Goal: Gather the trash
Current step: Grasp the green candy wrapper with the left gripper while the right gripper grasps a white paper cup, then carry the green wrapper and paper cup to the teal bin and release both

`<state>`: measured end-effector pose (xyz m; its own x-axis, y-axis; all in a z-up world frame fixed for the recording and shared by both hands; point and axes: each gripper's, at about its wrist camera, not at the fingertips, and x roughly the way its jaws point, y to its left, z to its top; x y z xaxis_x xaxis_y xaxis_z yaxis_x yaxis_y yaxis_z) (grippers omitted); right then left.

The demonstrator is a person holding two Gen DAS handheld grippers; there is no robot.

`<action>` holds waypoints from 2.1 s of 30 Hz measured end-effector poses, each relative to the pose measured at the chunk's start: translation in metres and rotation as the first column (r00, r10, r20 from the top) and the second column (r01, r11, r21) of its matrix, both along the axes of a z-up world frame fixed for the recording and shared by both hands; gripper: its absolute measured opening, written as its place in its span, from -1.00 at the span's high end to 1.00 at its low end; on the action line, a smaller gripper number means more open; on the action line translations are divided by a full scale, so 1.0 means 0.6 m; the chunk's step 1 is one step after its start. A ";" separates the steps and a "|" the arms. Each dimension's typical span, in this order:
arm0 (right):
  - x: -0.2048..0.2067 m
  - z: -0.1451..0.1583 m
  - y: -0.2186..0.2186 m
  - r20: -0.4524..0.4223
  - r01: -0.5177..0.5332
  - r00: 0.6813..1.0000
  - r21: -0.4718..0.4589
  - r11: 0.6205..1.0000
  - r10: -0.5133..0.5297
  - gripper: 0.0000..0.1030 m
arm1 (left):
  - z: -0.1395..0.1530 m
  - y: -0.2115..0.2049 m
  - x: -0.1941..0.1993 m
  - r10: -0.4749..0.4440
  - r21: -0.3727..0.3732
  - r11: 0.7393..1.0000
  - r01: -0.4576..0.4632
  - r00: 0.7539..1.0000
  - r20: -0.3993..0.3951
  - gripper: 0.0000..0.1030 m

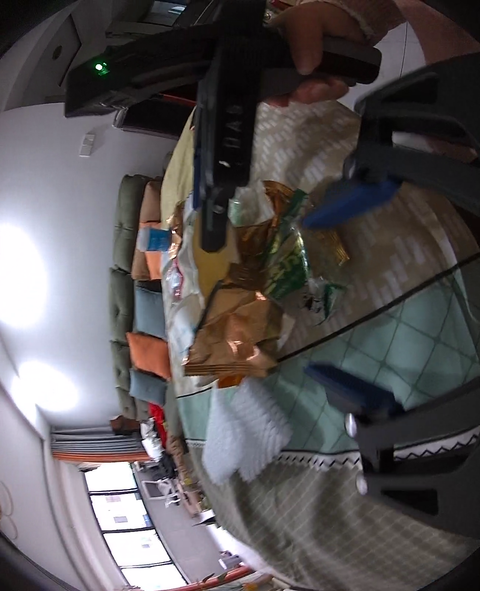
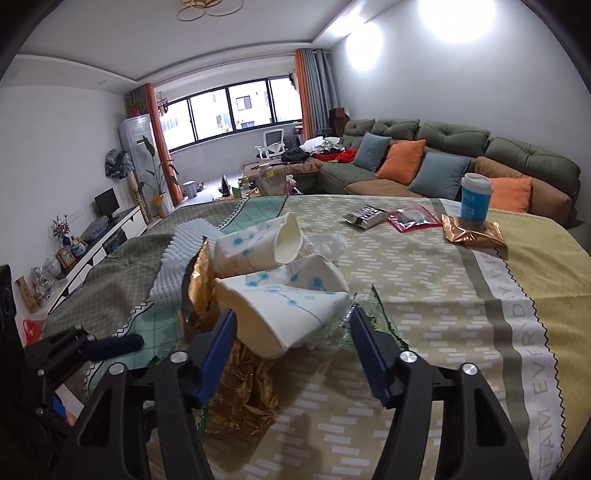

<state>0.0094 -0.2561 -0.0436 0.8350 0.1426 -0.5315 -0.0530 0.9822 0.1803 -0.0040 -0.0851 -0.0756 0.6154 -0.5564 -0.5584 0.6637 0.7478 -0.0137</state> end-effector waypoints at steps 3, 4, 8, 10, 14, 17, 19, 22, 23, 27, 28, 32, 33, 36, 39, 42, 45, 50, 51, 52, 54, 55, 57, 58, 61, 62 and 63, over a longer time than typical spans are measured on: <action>0.003 -0.001 -0.010 -0.011 0.005 1.000 0.015 1.000 -0.005 0.10 | -0.007 0.001 0.002 -0.004 -0.003 1.000 0.004 1.000 -0.018 0.07; 0.004 -0.002 -0.014 -0.014 0.006 1.000 0.025 1.000 -0.005 0.21 | -0.007 0.003 0.000 -0.005 -0.006 1.000 0.005 1.000 -0.013 0.11; 0.007 -0.002 -0.024 -0.019 0.008 1.000 0.048 0.999 -0.007 0.47 | -0.004 0.004 0.000 0.004 0.008 1.000 -0.004 1.000 0.004 0.30; 0.006 0.002 -0.028 -0.010 0.013 1.000 0.049 0.999 -0.013 0.73 | 0.001 0.011 -0.001 0.000 0.002 1.000 0.000 1.000 0.002 0.37; 0.004 0.016 -0.039 0.012 0.016 1.000 0.078 0.997 -0.017 0.83 | 0.014 0.031 -0.006 -0.013 -0.040 0.999 0.013 1.000 0.002 0.38; 0.002 0.028 -0.042 0.033 0.017 0.999 0.088 0.996 -0.020 0.83 | 0.024 0.052 -0.012 -0.012 -0.064 0.998 0.013 1.000 0.016 0.39; 0.001 0.036 -0.043 0.045 0.009 0.999 0.101 0.995 -0.014 0.83 | 0.030 0.068 -0.015 -0.003 -0.079 0.997 0.005 1.000 0.020 0.39; 0.001 0.049 -0.037 0.065 -0.014 0.998 0.123 0.992 0.006 0.83 | 0.040 0.091 -0.017 0.012 -0.111 0.994 -0.010 1.000 0.016 0.39; 0.002 0.054 -0.033 0.073 -0.024 0.997 0.126 0.992 0.015 0.83 | 0.044 0.098 -0.019 0.020 -0.119 0.993 -0.017 1.000 0.018 0.39; 0.007 0.075 -0.005 0.107 -0.087 0.992 0.135 0.987 0.073 0.83 | 0.065 0.130 -0.024 0.069 -0.142 0.988 -0.064 0.997 0.034 0.39; 0.008 0.079 0.005 0.112 -0.105 0.990 0.134 0.985 0.090 0.83 | 0.068 0.138 -0.025 0.084 -0.144 0.987 -0.078 0.996 0.036 0.39; 0.027 0.093 0.057 0.126 -0.206 0.974 0.137 0.969 0.189 0.83 | 0.078 0.182 -0.024 0.178 -0.142 0.975 -0.169 0.983 0.053 0.39; 0.036 0.096 0.077 0.128 -0.242 0.966 0.137 0.961 0.225 0.83 | 0.080 0.195 -0.023 0.204 -0.143 0.970 -0.194 0.978 0.054 0.39; 0.057 0.101 0.128 0.131 -0.319 0.944 0.117 0.941 0.303 0.83 | 0.084 0.244 -0.020 0.303 -0.152 0.944 -0.292 0.951 0.053 0.39; 0.086 0.100 0.199 0.120 -0.418 0.906 0.097 0.903 0.406 0.83 | 0.088 0.304 -0.018 0.411 -0.156 0.904 -0.399 0.910 0.053 0.38; 0.107 0.097 0.258 0.105 -0.493 0.869 0.085 0.866 0.484 0.83 | 0.089 0.357 -0.016 0.505 -0.143 0.858 -0.494 0.862 0.052 0.38; 0.131 0.094 0.332 0.084 -0.571 0.821 0.073 0.818 0.565 0.83 | 0.084 0.418 -0.013 0.592 -0.134 0.801 -0.584 0.805 0.030 0.36; 0.161 0.085 0.429 0.047 -0.655 0.755 0.074 0.752 0.654 0.83 | 0.066 0.526 -0.001 0.699 -0.127 0.706 -0.697 0.715 -0.035 0.36; 0.167 0.082 0.449 0.036 -0.668 0.744 0.066 0.741 0.667 0.83 | 0.061 0.543 0.002 0.713 -0.124 0.691 -0.712 0.700 -0.048 0.36; 0.171 0.081 0.465 0.026 -0.678 0.734 0.063 0.732 0.678 0.83 | 0.057 0.559 0.005 0.723 -0.121 0.679 -0.724 0.688 -0.060 0.36; 0.176 0.076 0.490 0.009 -0.695 0.718 0.062 0.716 0.696 0.83 | 0.049 0.587 0.012 0.743 -0.108 0.657 -0.746 0.665 -0.078 0.36; 0.182 0.071 0.509 -0.005 -0.702 0.711 0.054 0.710 0.704 0.83 | 0.044 0.598 0.016 0.748 -0.103 0.650 -0.753 0.658 -0.089 0.36; 0.190 0.064 0.531 -0.028 -0.711 0.701 0.051 0.701 0.713 0.83 | 0.034 0.617 0.024 0.756 -0.099 0.638 -0.764 0.645 -0.113 0.36; 0.195 0.057 0.547 -0.046 -0.718 0.692 0.053 0.694 0.720 0.83 | 0.029 0.625 0.027 0.757 -0.099 0.633 -0.768 0.640 -0.129 0.36; 0.209 0.040 0.582 -0.089 -0.731 0.676 0.052 0.681 0.732 0.83 | 0.009 0.650 0.042 0.760 -0.091 0.619 -0.780 0.624 -0.181 0.34; 0.215 0.035 0.591 -0.101 -0.734 0.670 0.054 0.677 0.735 0.83 | 0.002 0.657 0.048 0.761 -0.088 0.613 -0.785 0.617 -0.201 0.32; 0.220 0.028 0.603 -0.120 -0.740 0.661 0.059 0.670 0.741 0.83 | -0.005 0.661 0.055 0.764 -0.084 0.606 -0.791 0.608 -0.216 0.25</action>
